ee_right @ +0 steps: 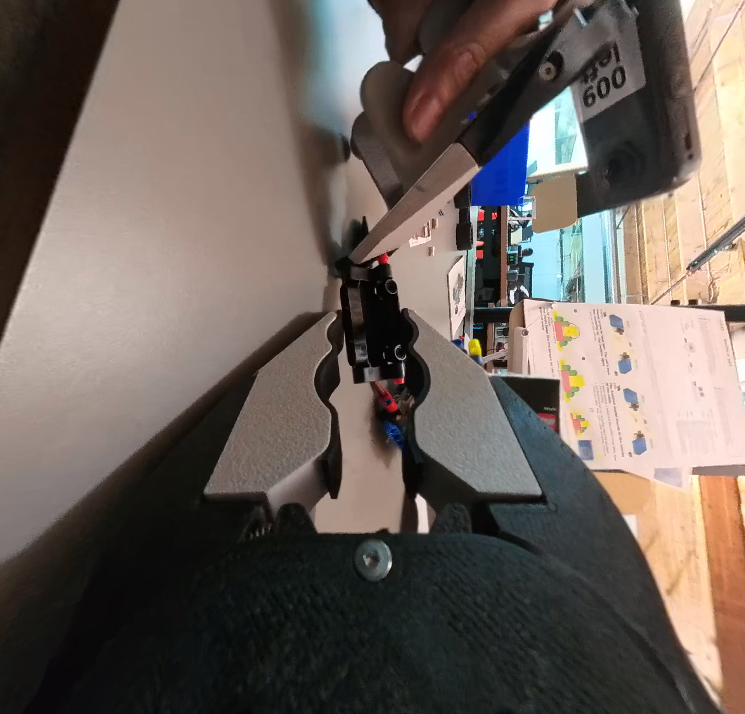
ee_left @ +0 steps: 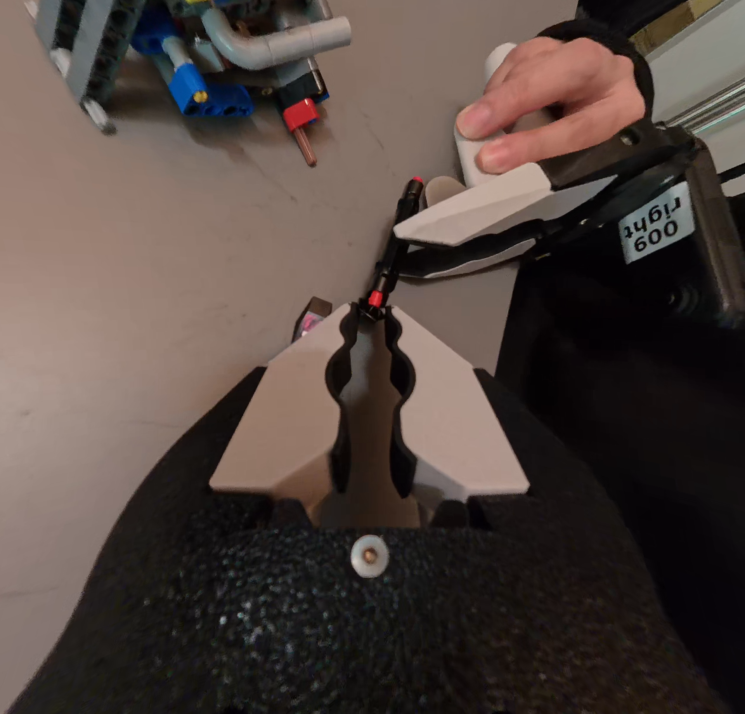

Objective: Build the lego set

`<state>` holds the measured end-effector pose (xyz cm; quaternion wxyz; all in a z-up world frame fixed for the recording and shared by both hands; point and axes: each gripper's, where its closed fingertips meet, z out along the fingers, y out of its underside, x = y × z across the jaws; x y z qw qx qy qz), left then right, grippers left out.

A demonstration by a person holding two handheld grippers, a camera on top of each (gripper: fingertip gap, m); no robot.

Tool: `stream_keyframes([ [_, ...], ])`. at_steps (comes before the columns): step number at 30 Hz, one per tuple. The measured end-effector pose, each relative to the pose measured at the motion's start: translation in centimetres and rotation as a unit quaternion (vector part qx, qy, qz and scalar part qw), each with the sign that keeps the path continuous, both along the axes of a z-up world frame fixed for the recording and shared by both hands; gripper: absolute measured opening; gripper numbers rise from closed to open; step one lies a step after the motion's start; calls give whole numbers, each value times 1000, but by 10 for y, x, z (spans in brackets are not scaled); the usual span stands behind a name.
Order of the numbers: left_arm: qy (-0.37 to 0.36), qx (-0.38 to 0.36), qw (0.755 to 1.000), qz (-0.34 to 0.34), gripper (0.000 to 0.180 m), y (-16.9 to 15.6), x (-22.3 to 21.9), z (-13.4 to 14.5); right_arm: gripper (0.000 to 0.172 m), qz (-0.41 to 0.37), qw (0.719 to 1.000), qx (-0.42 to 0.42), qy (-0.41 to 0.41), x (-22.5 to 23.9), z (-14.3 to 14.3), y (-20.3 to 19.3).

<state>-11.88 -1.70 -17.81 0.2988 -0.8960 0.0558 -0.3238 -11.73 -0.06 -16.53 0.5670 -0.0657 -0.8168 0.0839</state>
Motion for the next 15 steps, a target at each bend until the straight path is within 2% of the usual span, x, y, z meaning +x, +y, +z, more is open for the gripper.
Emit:
stream_keyframes([
  [5,12,66,997,-26,11,2,2,3,25,-5,999,-37,18,1,3,2],
  [8,40,74,996,-27,11,1,-1,2,26,-9,999,-40,22,1,3,4],
  [12,147,36,987,-52,10,-12,-13,5,26,-31,998,-41,28,1,5,12],
  [14,252,6,963,-100,10,-23,-22,7,26,-55,997,-36,35,-1,5,22],
  [15,314,-18,940,-135,10,-30,-28,5,26,-69,996,-32,36,-1,5,27],
])
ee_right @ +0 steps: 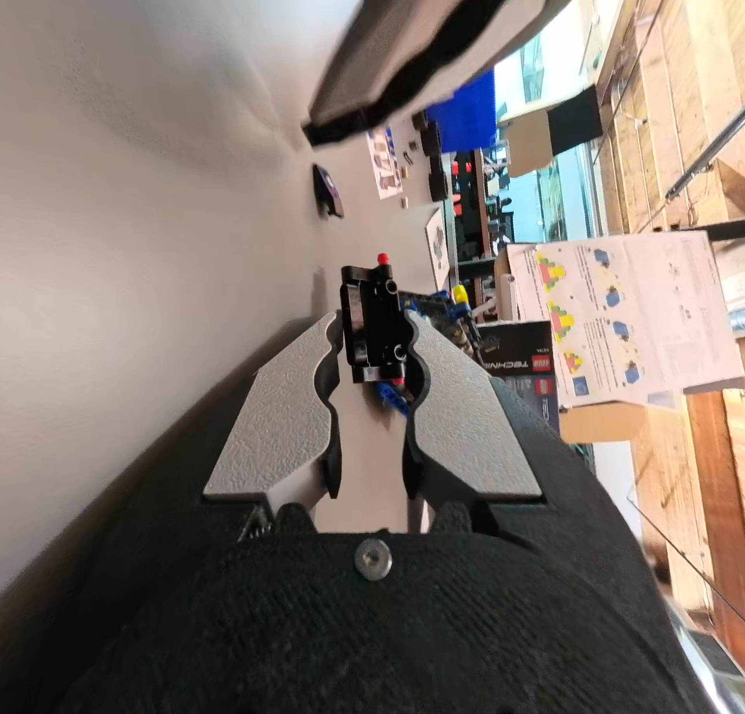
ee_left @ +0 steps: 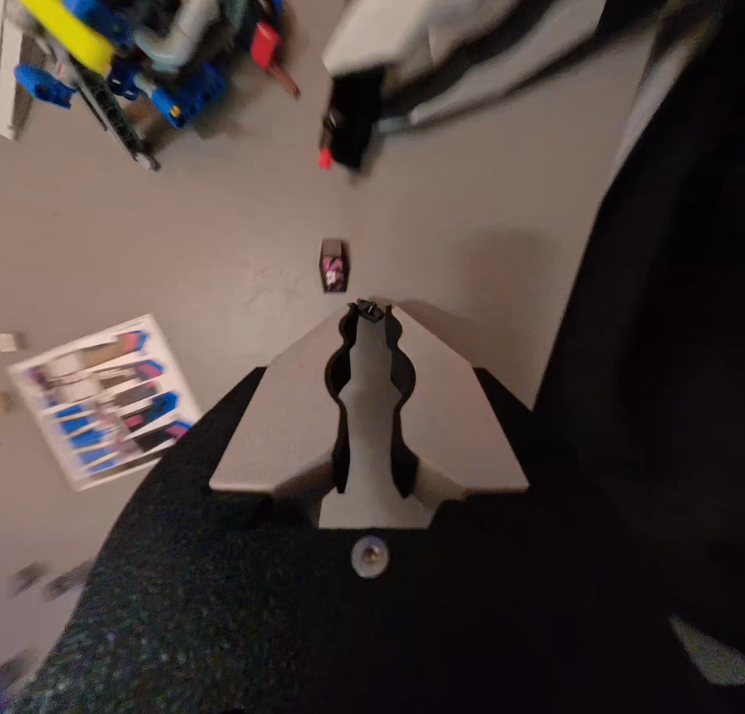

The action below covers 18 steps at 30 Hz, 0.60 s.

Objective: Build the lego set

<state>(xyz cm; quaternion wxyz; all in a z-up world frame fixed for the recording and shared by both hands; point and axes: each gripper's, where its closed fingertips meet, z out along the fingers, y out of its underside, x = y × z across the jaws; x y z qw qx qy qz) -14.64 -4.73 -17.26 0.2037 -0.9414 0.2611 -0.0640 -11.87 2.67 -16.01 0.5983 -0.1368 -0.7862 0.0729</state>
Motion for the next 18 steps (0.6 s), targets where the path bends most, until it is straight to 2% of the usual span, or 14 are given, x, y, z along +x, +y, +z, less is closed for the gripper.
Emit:
stream_keyframes([
  [2,123,-33,990,-56,11,-6,-10,-2,26,-16,1000,-10,0,-1,0,7],
  [4,166,-52,978,-113,10,-6,-2,-9,25,-24,1000,-21,1,-1,1,11],
  [8,113,-21,985,-126,5,6,19,-13,26,-30,999,-28,2,1,1,15],
  [13,43,12,994,-96,28,8,20,-8,26,-27,999,-36,3,0,1,15],
  [18,22,40,996,-72,25,11,14,4,26,-25,999,-38,3,0,1,14],
])
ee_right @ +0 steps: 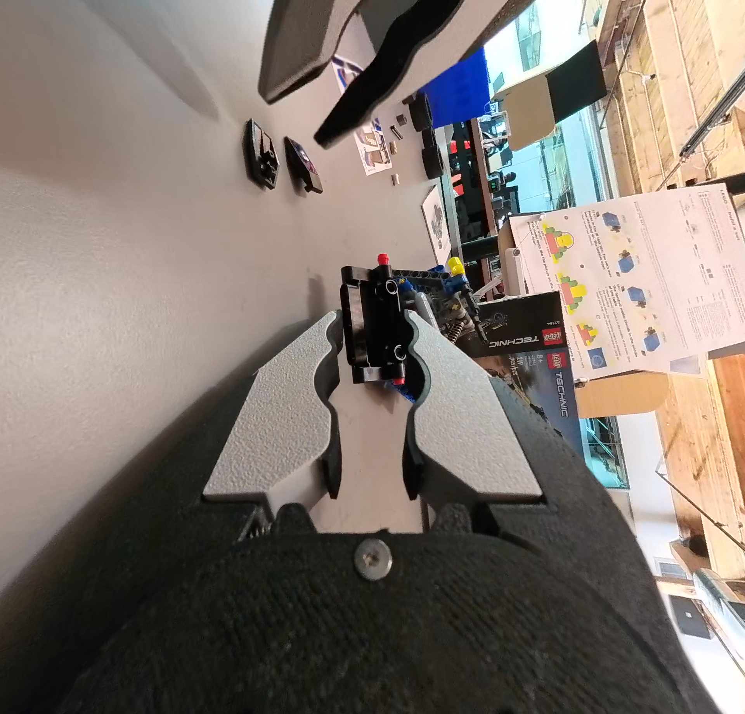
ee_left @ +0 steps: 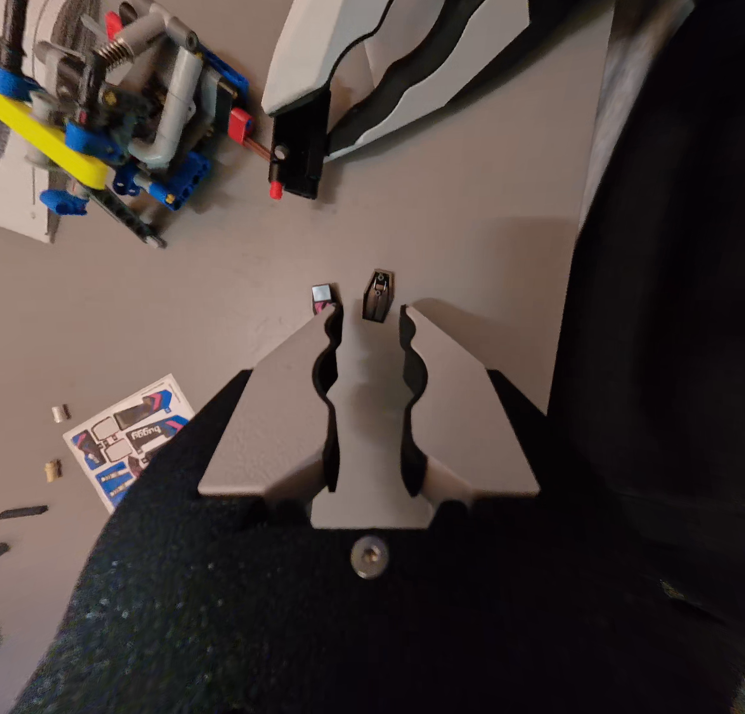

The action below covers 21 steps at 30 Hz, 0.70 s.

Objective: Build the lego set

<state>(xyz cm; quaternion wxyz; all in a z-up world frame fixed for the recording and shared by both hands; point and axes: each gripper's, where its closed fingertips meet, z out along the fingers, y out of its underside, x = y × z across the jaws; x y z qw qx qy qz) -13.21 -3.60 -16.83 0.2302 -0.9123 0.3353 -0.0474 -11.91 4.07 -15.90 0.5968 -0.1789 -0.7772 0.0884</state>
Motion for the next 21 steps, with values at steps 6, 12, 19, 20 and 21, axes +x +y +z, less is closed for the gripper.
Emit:
stream_keyframes([
  [6,-4,-22,1000,-17,25,9,5,-13,26,-1,1000,-1,0,-1,0,0],
  [12,2,-20,1000,-2,11,10,2,-16,25,-2,1000,2,0,0,0,0],
  [19,54,186,981,-14,11,19,7,3,25,-2,1000,6,3,0,0,0],
  [20,25,194,981,-8,11,16,13,4,26,-3,1000,6,3,0,1,1],
  [21,-21,182,983,4,10,12,21,4,26,-3,1000,5,3,0,1,0],
])
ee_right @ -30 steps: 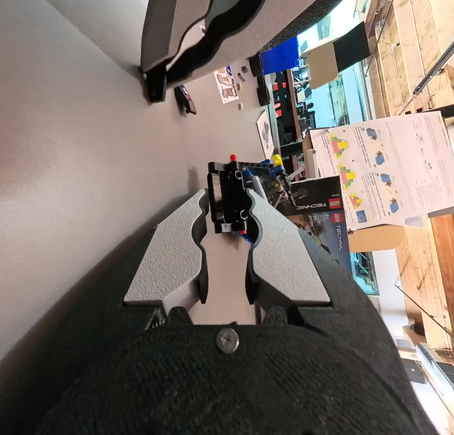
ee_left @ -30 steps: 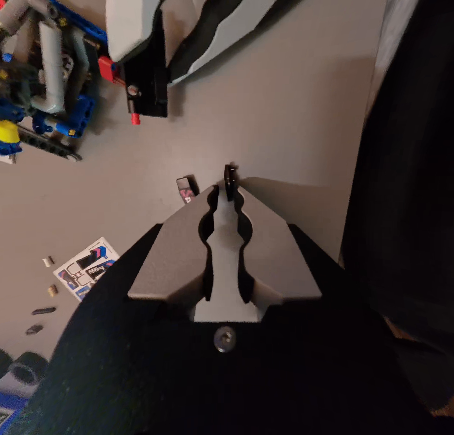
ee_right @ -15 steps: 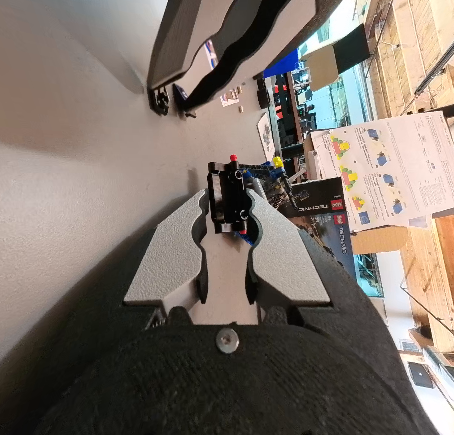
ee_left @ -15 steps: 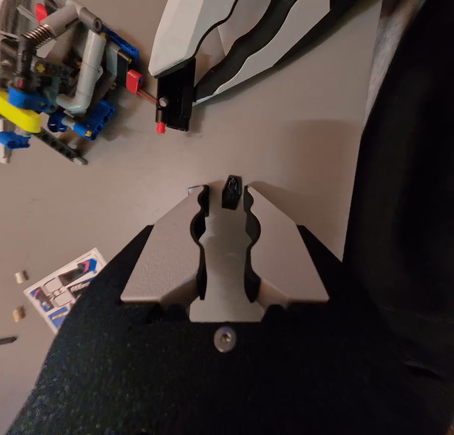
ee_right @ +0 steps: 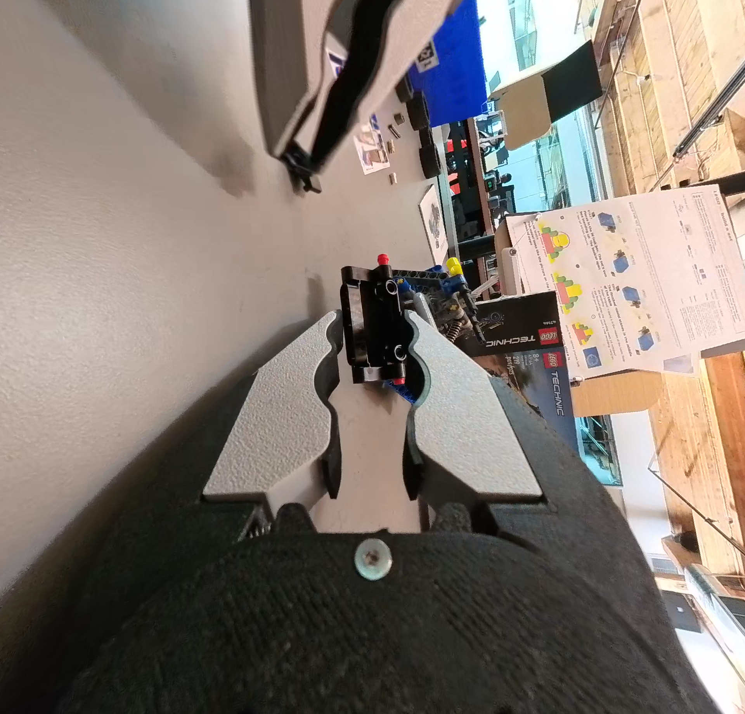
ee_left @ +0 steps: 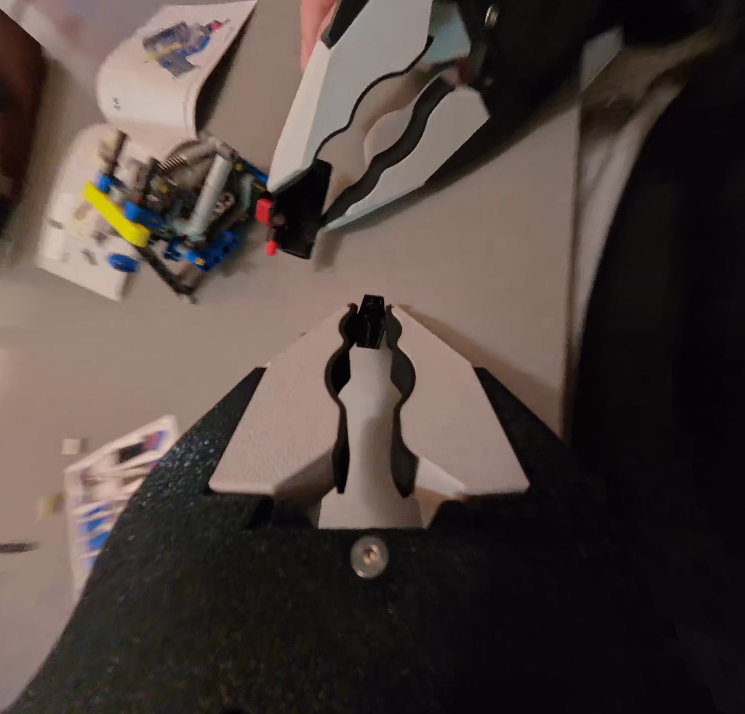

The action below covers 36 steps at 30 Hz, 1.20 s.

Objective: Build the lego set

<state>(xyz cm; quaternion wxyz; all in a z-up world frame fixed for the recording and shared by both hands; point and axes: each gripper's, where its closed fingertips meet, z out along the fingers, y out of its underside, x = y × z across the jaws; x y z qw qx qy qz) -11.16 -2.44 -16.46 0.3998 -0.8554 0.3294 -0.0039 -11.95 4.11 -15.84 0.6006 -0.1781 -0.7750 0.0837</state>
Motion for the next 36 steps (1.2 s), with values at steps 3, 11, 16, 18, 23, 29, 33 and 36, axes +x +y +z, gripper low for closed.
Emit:
stream_keyframes([
  [3,-185,-30,980,62,10,-1,7,10,26,13,999,-37,-15,2,-1,-4],
  [11,-614,-66,786,37,10,-5,10,64,26,80,953,-225,-186,21,-13,-26],
  [16,-721,-80,689,4,10,-8,4,77,36,95,934,-261,-223,21,-14,-34],
  [18,-743,-75,665,-16,10,-12,2,85,48,96,935,-263,-218,21,-10,-34],
  [23,-714,-73,696,-13,10,-13,14,84,48,143,940,-299,-82,24,54,-56],
  [29,-726,-77,681,-55,10,-11,36,104,41,180,948,-264,19,20,89,-81],
  [33,-735,-74,670,-69,10,-9,39,110,20,183,952,-245,23,19,86,-83],
  [36,-738,-70,668,-71,10,-9,36,111,14,182,952,-246,29,18,89,-83],
])
